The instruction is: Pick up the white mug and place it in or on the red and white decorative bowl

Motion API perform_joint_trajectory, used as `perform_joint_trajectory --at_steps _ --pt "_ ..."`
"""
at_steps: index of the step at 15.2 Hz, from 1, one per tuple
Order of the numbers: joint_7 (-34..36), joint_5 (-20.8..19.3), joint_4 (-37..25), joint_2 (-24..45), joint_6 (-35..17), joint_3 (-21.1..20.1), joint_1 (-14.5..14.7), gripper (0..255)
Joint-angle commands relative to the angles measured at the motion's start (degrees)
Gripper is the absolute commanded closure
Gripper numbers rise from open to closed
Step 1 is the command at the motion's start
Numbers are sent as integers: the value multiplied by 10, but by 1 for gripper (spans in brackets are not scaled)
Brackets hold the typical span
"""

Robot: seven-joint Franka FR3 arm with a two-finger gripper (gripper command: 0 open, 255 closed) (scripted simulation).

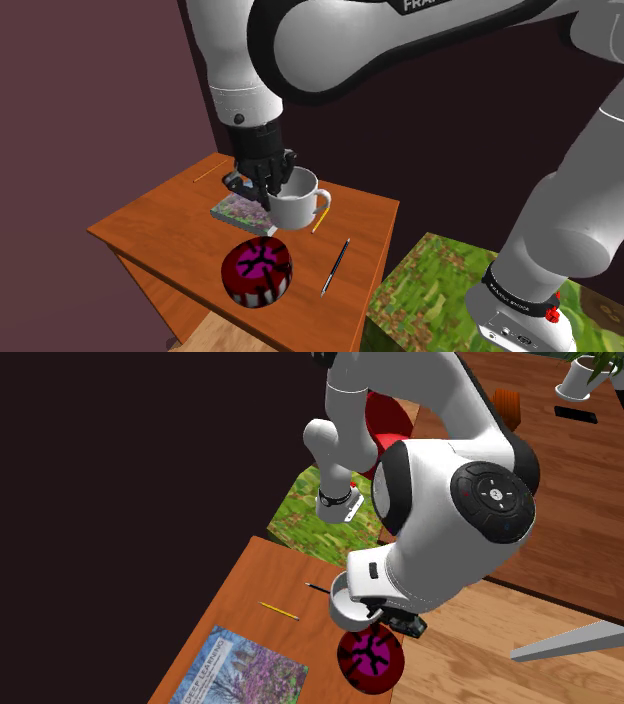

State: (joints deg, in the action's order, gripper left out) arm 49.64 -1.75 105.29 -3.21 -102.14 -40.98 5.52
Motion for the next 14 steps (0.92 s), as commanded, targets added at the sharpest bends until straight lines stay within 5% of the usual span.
perform_joint_trajectory --at_steps 1,5,14 --pt "43 -32 -46 48 12 -21 13 255" --pt "124 -113 -165 165 55 -44 71 255" --pt "130 -115 -96 165 -14 -37 68 255"
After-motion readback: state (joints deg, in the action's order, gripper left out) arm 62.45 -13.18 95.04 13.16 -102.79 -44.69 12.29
